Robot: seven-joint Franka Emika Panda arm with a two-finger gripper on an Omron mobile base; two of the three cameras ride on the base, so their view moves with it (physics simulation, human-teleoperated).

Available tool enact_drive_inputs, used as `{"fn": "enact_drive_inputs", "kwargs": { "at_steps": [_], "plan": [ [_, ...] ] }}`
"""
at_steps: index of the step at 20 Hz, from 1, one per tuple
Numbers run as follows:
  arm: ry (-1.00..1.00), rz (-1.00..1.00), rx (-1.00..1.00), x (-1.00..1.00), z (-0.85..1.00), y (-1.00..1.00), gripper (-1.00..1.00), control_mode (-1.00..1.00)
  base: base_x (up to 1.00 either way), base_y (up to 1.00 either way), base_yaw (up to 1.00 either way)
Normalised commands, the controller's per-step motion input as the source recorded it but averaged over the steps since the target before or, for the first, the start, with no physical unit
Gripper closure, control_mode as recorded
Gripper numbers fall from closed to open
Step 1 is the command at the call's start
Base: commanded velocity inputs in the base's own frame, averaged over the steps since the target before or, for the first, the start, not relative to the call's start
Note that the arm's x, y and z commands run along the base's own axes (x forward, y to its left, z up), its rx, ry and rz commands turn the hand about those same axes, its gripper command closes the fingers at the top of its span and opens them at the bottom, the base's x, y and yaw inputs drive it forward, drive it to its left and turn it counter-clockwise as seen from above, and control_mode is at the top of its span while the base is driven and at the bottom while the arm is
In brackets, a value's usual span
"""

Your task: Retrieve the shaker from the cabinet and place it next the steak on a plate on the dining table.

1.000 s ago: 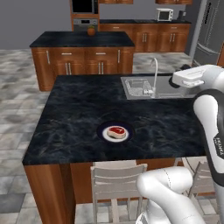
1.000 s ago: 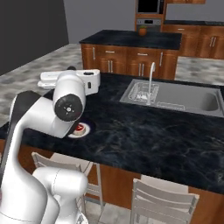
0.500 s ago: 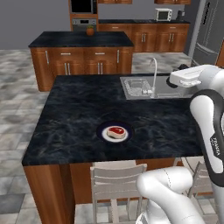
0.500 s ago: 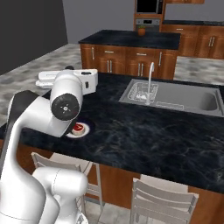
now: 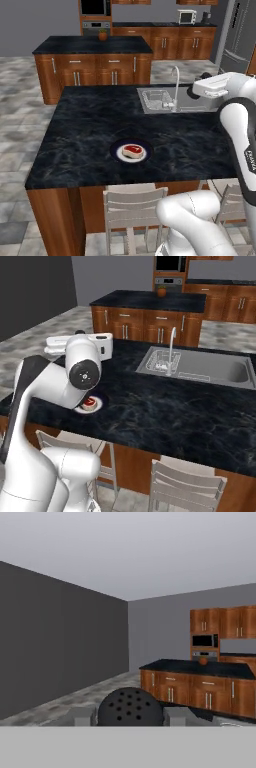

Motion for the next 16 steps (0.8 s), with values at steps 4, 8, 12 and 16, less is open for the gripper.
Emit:
{"fn": "enact_drive_inputs", "kwargs": {
  "at_steps": [4, 8, 12, 16],
  "plan": [
    [0.00, 0.16, -0.03, 0.02, 0.00, -0.06, 1.00, -1.00, 0.00, 0.00, 0.00],
    [0.00, 0.10, -0.16, 0.00, -0.11, -0.23, 1.00, -1.00, 0.00, 0.00, 0.00],
    [0.00, 0.00, -0.21, 0.00, -0.18, -0.22, 1.00, -1.00, 0.00, 0.00, 0.00],
    [-0.01, 0.00, -0.16, 0.00, -0.17, -0.07, 1.00, -1.00, 0.00, 0.00, 0.00]
  ]
}}
